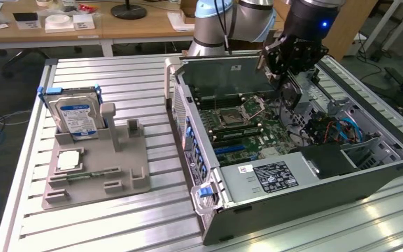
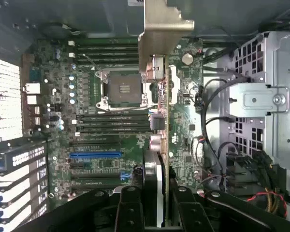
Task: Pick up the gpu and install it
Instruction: 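Pick up the gpu and move the gpu toward the slot, then insert the gpu into the slot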
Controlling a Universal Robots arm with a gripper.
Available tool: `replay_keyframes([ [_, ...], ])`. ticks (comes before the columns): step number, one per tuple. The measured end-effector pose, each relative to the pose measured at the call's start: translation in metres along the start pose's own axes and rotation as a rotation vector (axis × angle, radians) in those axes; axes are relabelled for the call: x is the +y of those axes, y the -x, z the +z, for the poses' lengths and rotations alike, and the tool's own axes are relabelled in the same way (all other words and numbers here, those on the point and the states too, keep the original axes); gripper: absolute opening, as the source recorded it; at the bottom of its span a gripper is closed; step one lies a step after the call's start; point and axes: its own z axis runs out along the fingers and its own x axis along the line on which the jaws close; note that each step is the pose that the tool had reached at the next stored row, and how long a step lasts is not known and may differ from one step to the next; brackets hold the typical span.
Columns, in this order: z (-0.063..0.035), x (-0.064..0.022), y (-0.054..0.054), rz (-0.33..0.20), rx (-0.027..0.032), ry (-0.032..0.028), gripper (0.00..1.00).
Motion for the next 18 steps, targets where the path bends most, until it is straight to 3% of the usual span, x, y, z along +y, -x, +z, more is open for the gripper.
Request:
replay_keyframes([
  [18,0.0000,-0.0002,0.0000,0.000,0.0003,0.0001,0.28],
])
